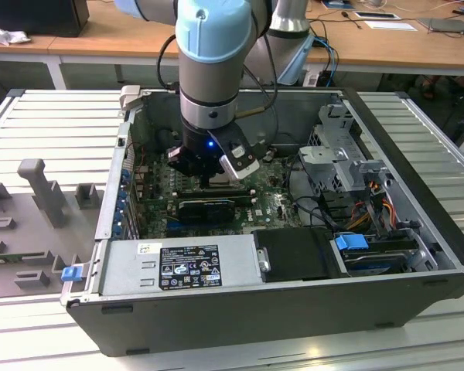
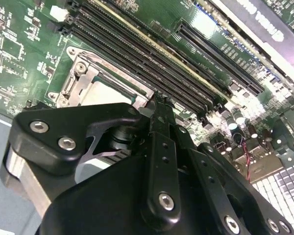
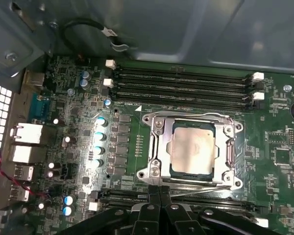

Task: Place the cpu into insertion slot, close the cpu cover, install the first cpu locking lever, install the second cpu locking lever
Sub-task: 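Install the second cpu locking lever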

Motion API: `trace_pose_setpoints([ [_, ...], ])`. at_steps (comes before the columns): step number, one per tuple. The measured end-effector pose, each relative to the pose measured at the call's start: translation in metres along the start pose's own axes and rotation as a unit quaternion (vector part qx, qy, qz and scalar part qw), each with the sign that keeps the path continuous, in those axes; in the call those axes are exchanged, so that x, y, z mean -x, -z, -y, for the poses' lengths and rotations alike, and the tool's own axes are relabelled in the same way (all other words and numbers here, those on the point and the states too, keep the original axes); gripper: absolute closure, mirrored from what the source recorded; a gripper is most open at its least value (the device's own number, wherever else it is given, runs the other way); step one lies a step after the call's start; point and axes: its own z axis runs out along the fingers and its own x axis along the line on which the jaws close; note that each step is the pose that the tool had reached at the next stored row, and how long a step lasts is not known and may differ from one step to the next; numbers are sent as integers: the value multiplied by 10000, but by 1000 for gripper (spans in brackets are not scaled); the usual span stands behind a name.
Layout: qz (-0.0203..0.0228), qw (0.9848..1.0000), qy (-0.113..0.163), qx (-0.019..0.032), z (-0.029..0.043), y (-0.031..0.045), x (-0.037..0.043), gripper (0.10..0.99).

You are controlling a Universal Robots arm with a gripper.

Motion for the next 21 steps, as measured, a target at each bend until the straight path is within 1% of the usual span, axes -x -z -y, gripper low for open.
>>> trace_pose_setpoints([
  [1, 1, 10000, 0, 1, 2, -12, 0, 980],
  [2, 28, 10000, 5, -1, 6, -37, -7, 980],
  [3, 37, 10000, 7, 0, 8, -44, -8, 980],
  [5, 46, 10000, 10, 13, 9, -52, -8, 980],
  [8, 49, 10000, 8, 32, 10, -57, -15, 980],
  [9, 51, 10000, 9, 64, 11, -57, -18, 980],
  [21, 53, 10000, 9, 75, 14, -72, -18, 980],
])
